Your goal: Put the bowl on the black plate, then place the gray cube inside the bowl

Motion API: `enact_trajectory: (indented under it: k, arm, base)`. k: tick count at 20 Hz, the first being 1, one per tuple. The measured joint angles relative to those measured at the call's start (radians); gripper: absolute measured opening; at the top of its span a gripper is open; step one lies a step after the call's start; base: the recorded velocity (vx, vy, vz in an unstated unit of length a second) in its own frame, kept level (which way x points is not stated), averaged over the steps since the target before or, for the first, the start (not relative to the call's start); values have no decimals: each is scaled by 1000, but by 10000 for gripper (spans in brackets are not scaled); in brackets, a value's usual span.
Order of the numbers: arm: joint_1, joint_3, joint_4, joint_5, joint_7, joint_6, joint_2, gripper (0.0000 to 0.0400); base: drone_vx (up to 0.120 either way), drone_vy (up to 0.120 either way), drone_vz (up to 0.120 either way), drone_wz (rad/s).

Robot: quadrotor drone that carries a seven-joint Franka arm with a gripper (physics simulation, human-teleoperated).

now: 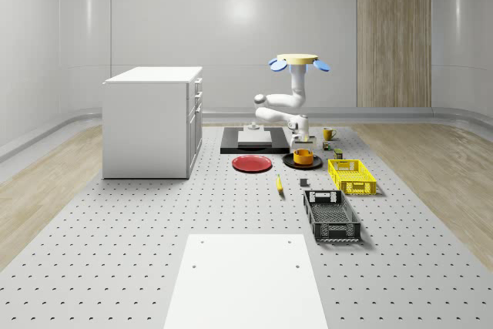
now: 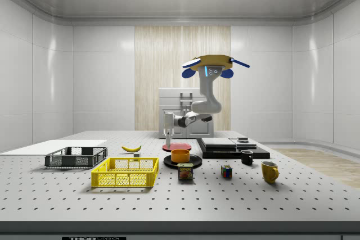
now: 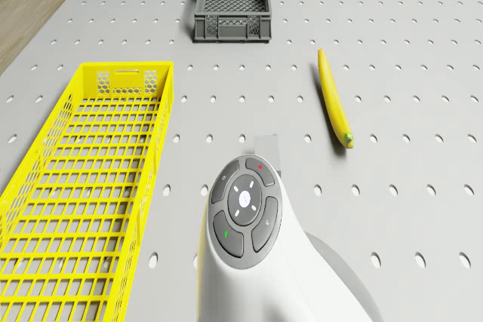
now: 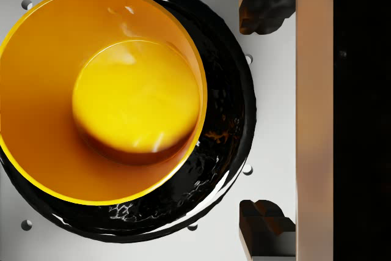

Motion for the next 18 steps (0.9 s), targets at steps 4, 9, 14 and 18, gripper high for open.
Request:
enact_trajectory:
  k: [4,9,14,18]
  arm:
    - [1,0,0,-1,-1,-2,3,400]
    - [3,-1,0,-2,-2,-5,6,400]
    - [4,-1,-1,-4,-3,-8,8,400]
    - [5,-1,-1,-5,-4,-10,10,400]
  base:
    - [120,0,-30,0]
    - [120,-8,-120,0]
    - [120,-96,-88,0]
    - [120,0,-10,0]
